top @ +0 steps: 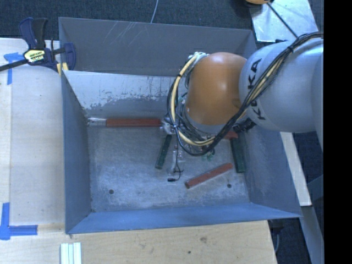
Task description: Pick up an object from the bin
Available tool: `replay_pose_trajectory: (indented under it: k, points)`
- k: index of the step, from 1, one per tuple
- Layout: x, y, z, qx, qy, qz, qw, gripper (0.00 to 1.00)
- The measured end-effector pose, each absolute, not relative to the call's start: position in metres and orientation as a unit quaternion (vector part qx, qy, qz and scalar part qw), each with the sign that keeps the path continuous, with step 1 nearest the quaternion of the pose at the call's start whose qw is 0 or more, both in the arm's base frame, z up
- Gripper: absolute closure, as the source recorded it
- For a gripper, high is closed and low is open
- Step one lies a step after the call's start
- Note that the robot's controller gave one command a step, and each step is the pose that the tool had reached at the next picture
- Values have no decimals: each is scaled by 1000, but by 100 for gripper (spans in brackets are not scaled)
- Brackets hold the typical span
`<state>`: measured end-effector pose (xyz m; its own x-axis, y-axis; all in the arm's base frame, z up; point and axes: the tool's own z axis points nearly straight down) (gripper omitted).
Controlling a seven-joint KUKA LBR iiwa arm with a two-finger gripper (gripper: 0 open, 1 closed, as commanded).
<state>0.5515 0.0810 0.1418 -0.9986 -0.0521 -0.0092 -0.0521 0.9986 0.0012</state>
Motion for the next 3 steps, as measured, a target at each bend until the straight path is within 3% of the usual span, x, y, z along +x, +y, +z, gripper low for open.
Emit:
replay_pose_trajectory:
  k: [1, 2, 3]
  points:
    - [564, 53, 112, -126, 992, -1, 2, 0]
    - [560, 73, 73, -221, 975, 1, 2, 100]
    - [560, 73, 73, -221, 975, 1, 2, 100]
